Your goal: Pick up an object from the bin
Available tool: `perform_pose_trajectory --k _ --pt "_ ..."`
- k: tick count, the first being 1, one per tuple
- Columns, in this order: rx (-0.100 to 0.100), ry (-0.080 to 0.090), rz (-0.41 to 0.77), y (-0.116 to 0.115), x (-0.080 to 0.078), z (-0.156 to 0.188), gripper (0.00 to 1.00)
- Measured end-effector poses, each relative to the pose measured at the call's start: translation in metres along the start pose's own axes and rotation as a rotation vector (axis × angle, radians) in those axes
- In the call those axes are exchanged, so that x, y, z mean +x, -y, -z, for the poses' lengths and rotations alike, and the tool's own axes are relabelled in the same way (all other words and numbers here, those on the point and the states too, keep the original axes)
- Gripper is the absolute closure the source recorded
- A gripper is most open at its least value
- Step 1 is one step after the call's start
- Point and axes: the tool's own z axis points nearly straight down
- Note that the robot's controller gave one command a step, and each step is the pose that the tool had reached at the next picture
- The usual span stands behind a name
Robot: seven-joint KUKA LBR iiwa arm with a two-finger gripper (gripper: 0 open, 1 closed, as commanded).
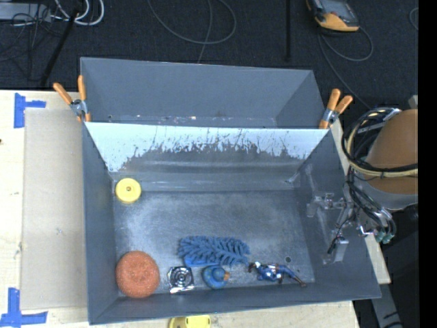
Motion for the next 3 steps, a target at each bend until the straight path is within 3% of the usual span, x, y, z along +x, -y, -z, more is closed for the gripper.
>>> perform_pose_trajectory --k 1,2,3 --pt "0.002 0.007 0.004 0.000 -0.002 0.005 0.00" --pt "0.004 0.009 0.078 -0.038 0.005 -0.026 0.00" --pt "0.002 0.010 0.088 -0.045 0.023 -0.075 0.00"
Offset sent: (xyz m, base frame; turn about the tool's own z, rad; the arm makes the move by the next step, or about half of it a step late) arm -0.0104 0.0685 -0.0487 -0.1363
